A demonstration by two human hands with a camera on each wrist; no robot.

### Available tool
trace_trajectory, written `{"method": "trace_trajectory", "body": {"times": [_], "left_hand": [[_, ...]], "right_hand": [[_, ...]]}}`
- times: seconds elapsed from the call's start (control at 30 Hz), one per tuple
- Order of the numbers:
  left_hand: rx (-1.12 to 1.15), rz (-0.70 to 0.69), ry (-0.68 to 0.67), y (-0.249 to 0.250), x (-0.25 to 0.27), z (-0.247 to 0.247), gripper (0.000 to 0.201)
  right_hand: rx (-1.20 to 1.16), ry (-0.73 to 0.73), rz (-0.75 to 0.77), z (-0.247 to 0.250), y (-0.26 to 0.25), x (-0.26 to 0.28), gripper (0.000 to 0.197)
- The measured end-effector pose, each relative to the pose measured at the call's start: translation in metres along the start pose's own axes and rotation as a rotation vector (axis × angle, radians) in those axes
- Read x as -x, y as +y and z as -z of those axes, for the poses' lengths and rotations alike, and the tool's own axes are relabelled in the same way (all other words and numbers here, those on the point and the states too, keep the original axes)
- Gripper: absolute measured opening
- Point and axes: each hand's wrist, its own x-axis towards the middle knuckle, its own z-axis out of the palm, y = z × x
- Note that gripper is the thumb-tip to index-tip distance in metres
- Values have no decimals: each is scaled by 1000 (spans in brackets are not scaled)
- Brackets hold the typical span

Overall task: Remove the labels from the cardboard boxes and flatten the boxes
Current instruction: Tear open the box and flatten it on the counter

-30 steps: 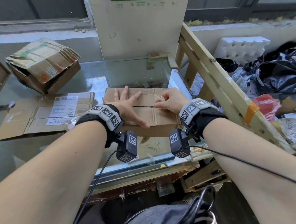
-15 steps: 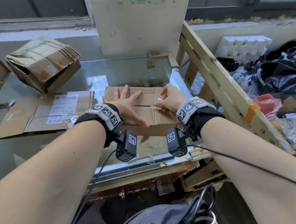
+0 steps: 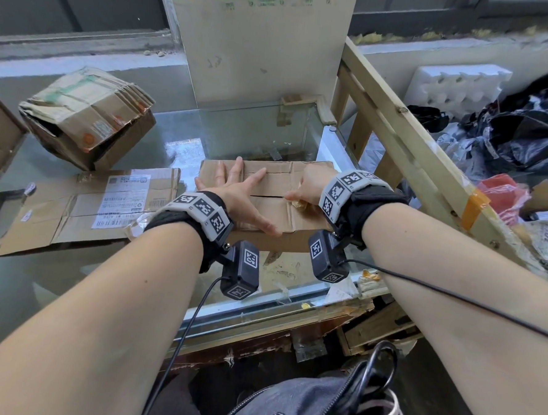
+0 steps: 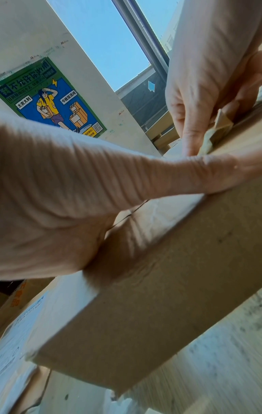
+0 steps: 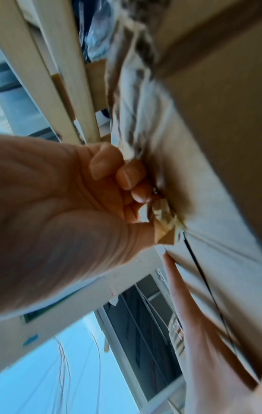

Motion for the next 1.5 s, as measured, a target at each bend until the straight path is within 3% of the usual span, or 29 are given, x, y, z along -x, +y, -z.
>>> {"method": "trace_trajectory", "body": {"times": [0.13, 0.3, 0.47, 0.67, 1.5], "left_hand": [[1, -4, 8, 0, 0, 0, 135], [-2, -3, 10, -1, 1, 0, 134], [-3, -9, 5, -1, 1, 0, 134], [0, -15, 1, -1, 0, 1, 135], [3, -23, 7, -2, 0, 0, 134]], "right_hand": [[-259, -27, -7, -2, 14, 0, 34], [-509, 86, -35, -12, 22, 5, 28], [-875, 110, -68, -16, 30, 6, 39], [-1196, 122, -65, -17, 37, 10, 39], [-1624, 195, -126, -21, 49, 16, 33]]}}
